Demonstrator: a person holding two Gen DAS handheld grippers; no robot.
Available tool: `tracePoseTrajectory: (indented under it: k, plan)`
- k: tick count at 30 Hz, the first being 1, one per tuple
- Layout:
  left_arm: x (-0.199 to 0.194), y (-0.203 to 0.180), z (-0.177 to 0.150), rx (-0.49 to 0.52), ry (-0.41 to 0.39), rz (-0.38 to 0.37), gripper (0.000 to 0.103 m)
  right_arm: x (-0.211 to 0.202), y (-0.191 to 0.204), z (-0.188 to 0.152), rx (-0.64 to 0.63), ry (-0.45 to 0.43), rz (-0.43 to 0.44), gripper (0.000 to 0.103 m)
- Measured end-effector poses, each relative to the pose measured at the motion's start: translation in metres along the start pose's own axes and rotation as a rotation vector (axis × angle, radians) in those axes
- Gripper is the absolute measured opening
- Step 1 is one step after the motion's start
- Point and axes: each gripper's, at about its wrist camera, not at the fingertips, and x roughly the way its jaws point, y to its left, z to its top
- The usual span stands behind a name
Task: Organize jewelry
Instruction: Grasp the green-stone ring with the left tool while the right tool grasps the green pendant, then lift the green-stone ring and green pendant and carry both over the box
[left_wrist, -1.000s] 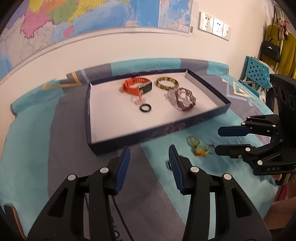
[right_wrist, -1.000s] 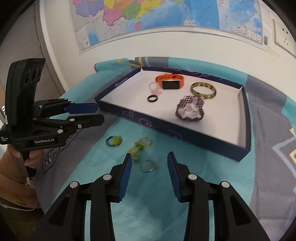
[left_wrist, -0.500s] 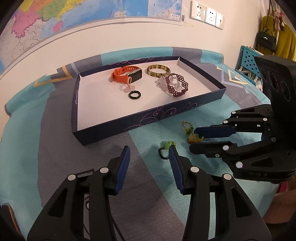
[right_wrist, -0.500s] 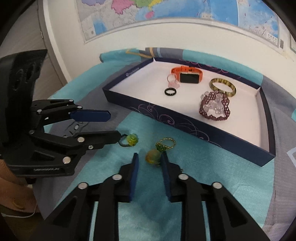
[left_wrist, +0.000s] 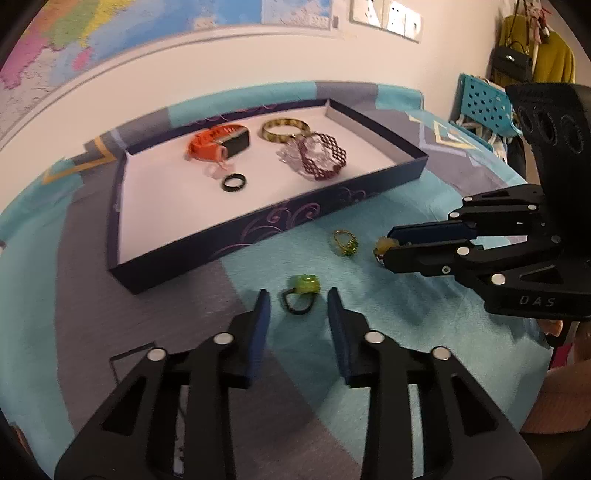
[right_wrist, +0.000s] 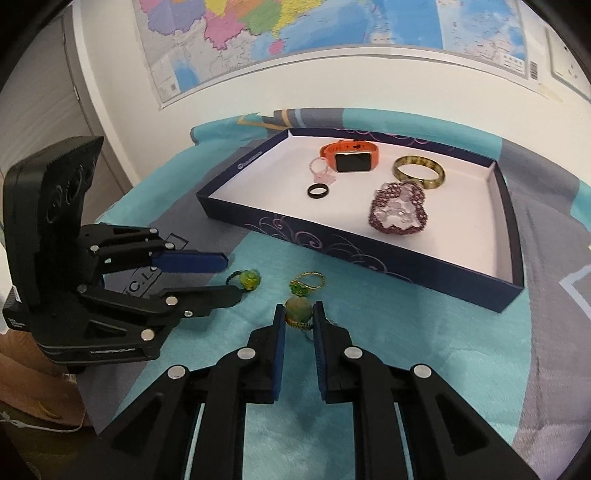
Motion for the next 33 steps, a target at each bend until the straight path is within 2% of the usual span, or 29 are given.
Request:
tracePoseTrajectory:
  k: [7,19,22,25,33]
  plan:
    - [0.007,-0.006,0.004,0.005,0.006,0.004,0.019,-0.002,-0.004,-0.003,0.016,-0.008,0.003,0.013]
    - [-0.001,-0.001,0.001,-0.064,0.007,0.010,0.018,-0.015,-0.009,-0.007,0.039,-0.039,0.002,0.013]
    - [-0.008,0.003,-0.001,-0.113,0.008,-0.036,0.018,-0.017,-0.009,-0.007,0.040,-0.044,0.002,0.013]
    - [-0.012,0.002,0.002,-0.094,-0.009,-0.011,0.018,-0.015,-0.009,-0.004,0.042,-0.047,0.019,0.013]
    - [-0.018,0.007,0.007,-0.111,-0.051,-0.007,0.018,-0.010,-0.007,0.008,0.039,-0.062,0.061,0.013]
